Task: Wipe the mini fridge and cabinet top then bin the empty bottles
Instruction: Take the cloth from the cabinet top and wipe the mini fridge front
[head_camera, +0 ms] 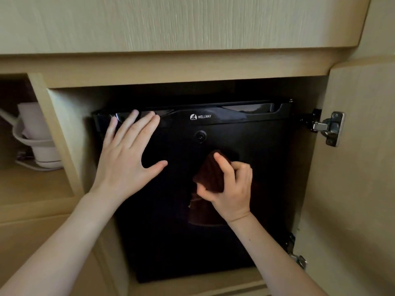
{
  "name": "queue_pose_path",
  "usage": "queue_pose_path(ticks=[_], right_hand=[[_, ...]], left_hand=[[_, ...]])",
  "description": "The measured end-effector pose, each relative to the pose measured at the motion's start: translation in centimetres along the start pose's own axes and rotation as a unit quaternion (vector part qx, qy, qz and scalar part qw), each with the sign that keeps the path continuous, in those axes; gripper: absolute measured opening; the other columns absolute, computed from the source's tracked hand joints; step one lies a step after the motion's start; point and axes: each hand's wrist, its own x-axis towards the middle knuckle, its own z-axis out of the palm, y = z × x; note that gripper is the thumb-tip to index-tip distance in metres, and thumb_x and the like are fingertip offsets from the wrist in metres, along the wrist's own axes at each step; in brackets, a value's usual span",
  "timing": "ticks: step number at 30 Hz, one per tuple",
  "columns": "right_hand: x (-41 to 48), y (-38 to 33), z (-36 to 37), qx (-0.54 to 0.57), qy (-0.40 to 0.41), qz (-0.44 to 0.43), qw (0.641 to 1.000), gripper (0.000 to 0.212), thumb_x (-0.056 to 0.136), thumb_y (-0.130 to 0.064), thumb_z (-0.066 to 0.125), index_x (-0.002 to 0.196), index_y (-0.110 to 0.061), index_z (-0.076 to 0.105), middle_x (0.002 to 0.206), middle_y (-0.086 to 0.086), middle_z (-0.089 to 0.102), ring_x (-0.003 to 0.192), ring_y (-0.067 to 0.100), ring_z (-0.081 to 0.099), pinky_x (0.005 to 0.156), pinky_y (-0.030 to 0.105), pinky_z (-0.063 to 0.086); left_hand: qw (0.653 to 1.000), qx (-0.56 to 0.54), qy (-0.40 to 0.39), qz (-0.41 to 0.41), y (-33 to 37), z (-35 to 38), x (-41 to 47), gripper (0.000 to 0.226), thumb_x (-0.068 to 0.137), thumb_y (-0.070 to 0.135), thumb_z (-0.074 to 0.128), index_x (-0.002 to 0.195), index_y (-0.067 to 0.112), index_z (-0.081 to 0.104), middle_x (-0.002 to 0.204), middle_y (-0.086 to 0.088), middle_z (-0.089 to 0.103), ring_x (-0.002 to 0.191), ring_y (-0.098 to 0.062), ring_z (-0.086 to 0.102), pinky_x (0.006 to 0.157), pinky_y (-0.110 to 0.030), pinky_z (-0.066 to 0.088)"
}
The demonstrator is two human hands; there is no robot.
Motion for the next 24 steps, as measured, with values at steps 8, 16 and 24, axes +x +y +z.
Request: queue_pose_path(ticks=[8,16,24], right_hand=[[1.3,-3.1,1.9,-0.035,0.086,0.120,0.988,0.072,0.074,-0.051,0.071,0.131,-0.014,0.047,0.096,0.014,0.048,0.086,0.026,0.047,0.073,0.042,0.049],[-1.4,-0.7,0.0,0.016,-0.066,-0.058,0.996,0.073,0.072,-0.049,0.077,0.133,-0.020,0.048,0.100,0.004,0.038,0.085,0.024,0.045,0.070,0.042,0.047],[4.2,-3.9,1.9,-0.021,0.099,0.110,0.989,0.068,0.075,-0.041,0.075,0.131,-0.013,0.047,0.102,0.016,0.045,0.088,0.031,0.049,0.076,0.038,0.045]], left_hand=[[0.998,-0.013,0.020,0.050,-1.8,1.3,-3.5,0.077,0.083,0.040,0.069,0.150,0.014,0.041,0.159,-0.003,0.032,0.151,-0.028,0.018,0.120,-0.052,0.020],[0.999,-0.022,0.033,0.030,-1.4,2.1,-4.7,0.073,0.085,0.035,0.069,0.149,0.013,0.041,0.157,-0.004,0.035,0.151,-0.029,0.019,0.121,-0.052,0.018],[0.999,-0.011,0.008,0.035,-1.3,1.9,-5.0,0.079,0.085,0.033,0.074,0.151,0.014,0.037,0.161,-0.001,0.027,0.152,-0.029,0.013,0.122,-0.052,0.014]])
